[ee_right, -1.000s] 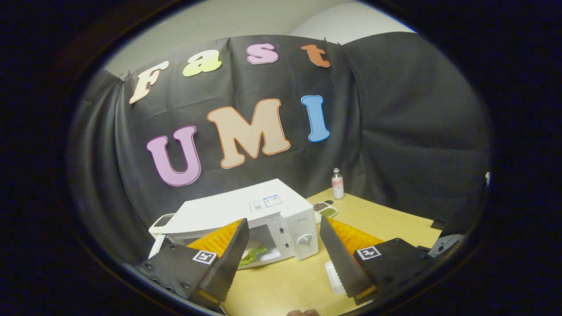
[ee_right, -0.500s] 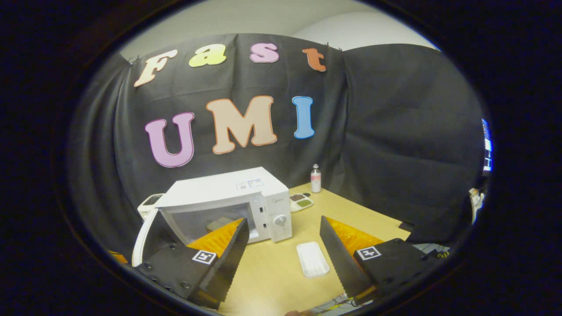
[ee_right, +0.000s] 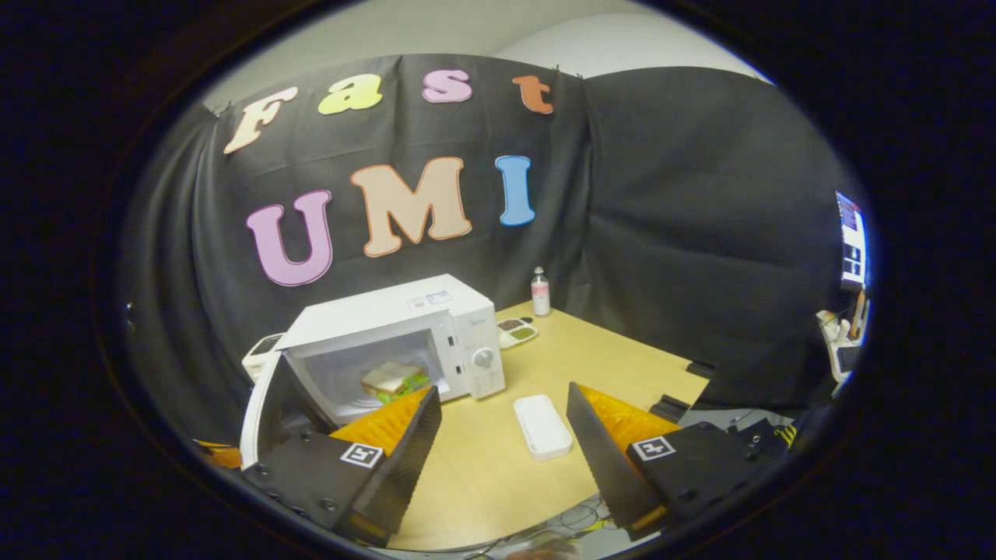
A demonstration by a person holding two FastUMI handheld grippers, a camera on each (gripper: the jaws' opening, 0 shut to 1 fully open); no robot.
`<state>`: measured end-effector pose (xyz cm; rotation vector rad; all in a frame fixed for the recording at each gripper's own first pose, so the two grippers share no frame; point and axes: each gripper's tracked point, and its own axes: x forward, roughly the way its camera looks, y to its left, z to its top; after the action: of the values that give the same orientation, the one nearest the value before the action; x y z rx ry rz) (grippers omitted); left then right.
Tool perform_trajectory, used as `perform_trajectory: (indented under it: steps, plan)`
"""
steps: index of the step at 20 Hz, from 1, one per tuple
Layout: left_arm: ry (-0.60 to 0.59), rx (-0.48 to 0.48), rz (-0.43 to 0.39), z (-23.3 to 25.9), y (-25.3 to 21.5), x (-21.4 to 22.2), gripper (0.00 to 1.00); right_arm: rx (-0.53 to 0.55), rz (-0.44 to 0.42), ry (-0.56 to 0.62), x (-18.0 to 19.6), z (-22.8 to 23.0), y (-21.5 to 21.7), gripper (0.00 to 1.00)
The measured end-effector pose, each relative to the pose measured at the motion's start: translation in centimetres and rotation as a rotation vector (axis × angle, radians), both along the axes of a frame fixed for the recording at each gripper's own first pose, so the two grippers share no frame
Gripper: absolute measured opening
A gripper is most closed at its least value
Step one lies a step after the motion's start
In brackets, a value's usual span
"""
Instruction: Open the microwave oven with the left hand, put the food in, and close the microwave oven.
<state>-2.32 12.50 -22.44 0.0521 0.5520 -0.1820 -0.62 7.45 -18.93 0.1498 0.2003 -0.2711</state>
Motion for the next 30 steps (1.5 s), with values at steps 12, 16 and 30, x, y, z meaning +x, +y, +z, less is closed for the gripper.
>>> perform_trajectory:
  steps: [12,16,30]
  plan:
    - [-0.002,0.068,0.026,0.5,-4.2,2.0,0.01,0.004,0.024,0.038,4.3,-0.3,-6.3,0.99]
    - [-0.003,0.073,0.071,0.8,-6.3,3.0,0.01,0.031,0.086,0.057,7.2,-1.0,-8.1,0.91]
    - [-0.043,-0.003,0.136,0.7,-17.2,6.6,0.01,0.030,0.288,0.083,14.1,-2.6,-12.2,0.99]
